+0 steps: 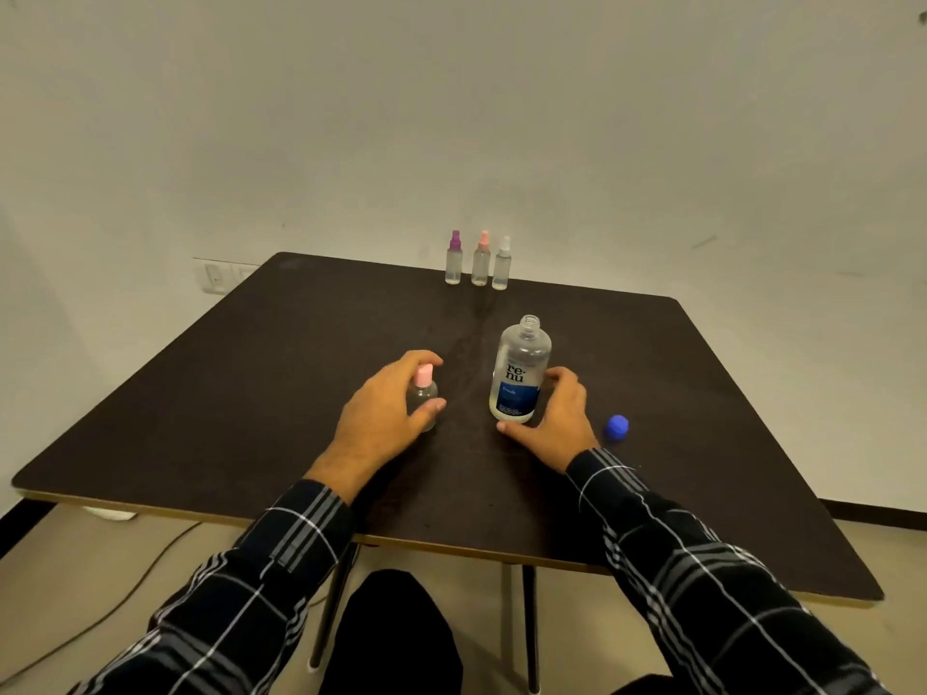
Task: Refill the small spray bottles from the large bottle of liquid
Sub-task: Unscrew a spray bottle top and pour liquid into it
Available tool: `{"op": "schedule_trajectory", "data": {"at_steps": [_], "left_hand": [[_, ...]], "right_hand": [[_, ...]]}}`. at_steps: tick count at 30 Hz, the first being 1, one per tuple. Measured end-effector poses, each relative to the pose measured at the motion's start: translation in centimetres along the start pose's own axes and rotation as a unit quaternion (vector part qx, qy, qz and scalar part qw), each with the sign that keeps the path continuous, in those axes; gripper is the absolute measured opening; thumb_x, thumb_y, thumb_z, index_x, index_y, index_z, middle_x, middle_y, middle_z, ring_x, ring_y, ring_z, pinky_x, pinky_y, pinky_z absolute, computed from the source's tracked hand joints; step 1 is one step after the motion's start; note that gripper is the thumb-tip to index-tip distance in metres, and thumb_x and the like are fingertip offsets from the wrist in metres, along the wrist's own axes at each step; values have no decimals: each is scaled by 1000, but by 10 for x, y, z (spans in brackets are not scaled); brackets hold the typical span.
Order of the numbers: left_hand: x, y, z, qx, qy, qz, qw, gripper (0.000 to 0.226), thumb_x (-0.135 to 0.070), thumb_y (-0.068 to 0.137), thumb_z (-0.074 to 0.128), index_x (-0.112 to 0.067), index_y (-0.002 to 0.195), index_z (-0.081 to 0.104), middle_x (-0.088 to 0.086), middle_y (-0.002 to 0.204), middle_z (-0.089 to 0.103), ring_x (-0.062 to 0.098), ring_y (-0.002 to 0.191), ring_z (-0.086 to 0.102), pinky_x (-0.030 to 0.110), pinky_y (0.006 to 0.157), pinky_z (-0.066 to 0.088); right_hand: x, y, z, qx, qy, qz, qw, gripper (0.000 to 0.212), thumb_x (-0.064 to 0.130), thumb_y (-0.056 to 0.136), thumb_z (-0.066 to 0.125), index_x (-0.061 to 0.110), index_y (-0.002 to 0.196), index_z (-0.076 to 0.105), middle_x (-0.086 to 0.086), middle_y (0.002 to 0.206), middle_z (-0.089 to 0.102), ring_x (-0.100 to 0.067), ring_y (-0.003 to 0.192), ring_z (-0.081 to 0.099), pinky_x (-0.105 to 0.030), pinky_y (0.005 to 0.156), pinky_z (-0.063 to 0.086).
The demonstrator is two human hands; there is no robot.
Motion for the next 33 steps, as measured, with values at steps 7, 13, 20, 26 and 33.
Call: {"op": "schedule_trajectory", "data": {"at_steps": [7,13,20,26,33], "left_hand": [[14,-4,18,-9,-177,-74,981,61,-23,84,82,-31,135,49,-20,111,62,-7,96,62,15,84,51],[24,1,22,14,-159,-106,982,34,-26,84,82,-34,106,57,-16,95,63,-1,88,62,17,69,46],[28,4,24,22,-184,-104,977,41,-21,79,86,-28,112,62,-13,104,67,0,96,65,17,82,52],[26,4,24,30,-188,-107,976,41,-17,79,85,-32,109,61,-16,104,66,-2,95,64,12,75,47],[23,3,21,21,-178,-104,978,40,-18,80,85,-31,109,60,-15,100,65,-3,91,63,8,68,47]], "right_hand": [[100,-62,19,-85,-77,-227,967,18,45,89,56,33,102,50,13,71,54,-7,65,55,-28,62,50],[120,-12,58,10,-85,-23,996,45,54,89,64,23,118,51,-1,110,67,-21,98,65,-37,81,55],[116,5,61,51,-82,-57,994,16,33,93,65,23,104,61,-1,100,67,-21,95,63,-39,84,55],[110,5,57,129,-18,-56,990,73,44,84,74,19,142,37,-3,118,61,-18,103,61,-36,89,54],[119,5,59,65,-56,-79,993,26,24,94,63,24,120,62,-4,120,59,-22,106,62,-43,92,55]]}}
Point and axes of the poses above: each hand's wrist, its own y-axis towards the middle knuckle, its own z-axis out of the palm, x = y × z, the point moved 8 cm from there along y, towards the middle knuckle
